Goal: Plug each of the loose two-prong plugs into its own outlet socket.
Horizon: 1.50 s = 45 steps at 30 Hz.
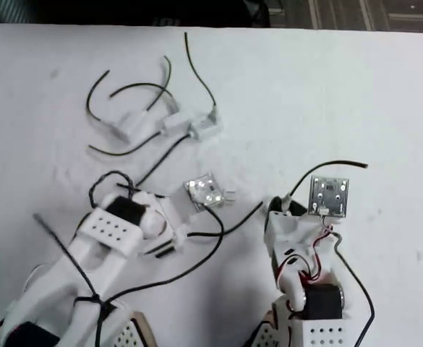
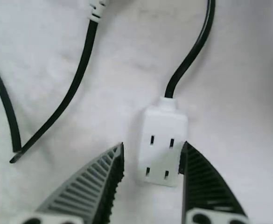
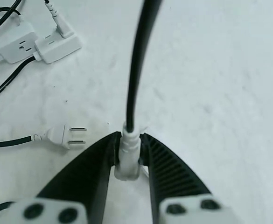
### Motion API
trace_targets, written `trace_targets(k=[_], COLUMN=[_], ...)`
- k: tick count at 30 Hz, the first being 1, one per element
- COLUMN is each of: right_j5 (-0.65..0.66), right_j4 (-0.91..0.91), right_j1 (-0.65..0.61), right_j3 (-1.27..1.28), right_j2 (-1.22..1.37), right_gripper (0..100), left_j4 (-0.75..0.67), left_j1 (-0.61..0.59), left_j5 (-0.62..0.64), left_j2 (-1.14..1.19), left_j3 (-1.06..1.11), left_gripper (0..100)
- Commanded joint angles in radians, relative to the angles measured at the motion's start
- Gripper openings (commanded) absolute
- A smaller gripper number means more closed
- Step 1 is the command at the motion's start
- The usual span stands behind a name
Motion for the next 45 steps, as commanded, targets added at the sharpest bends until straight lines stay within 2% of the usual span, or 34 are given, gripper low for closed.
trace_targets(k=[1,6,9,14,18,25,29,38,45], right_j5=[-0.008,-0.008,-0.008,-0.008,-0.008,-0.008,-0.008,-0.008,-0.008], right_j4=[-0.019,-0.019,-0.019,-0.018,-0.018,-0.018,-0.018,-0.018,-0.018], right_j1=[0.007,0.007,0.007,0.005,0.005,0.008,0.008,0.004,0.004], right_j3=[-0.008,-0.008,-0.008,-0.008,-0.008,-0.006,-0.006,0.009,0.011], right_j2=[-0.005,-0.005,-0.005,-0.004,-0.004,-0.004,-0.004,-0.005,-0.005], right_gripper=[1.7,1.7,1.7,1.7,1.7,1.7,1.7,1.7,1.7], left_j4=[0.13,0.276,0.321,0.304,0.236,0.118,0.114,0.02,0.006], left_j1=[-0.007,-0.016,-0.084,-0.266,-0.309,-0.302,-0.234,-0.004,0.016], left_j5=[0.003,0.003,-0.011,-0.143,-0.19,-0.152,-0.144,0.098,0.155], left_j2=[-0.071,-0.248,-0.286,-0.174,-0.041,0.094,0.183,0.228,0.229], left_j3=[-0.095,-0.095,-0.092,-0.098,-0.092,-0.091,-0.092,-0.132,-0.219], left_gripper=[20,21,21,21,21,21,21,21,21])
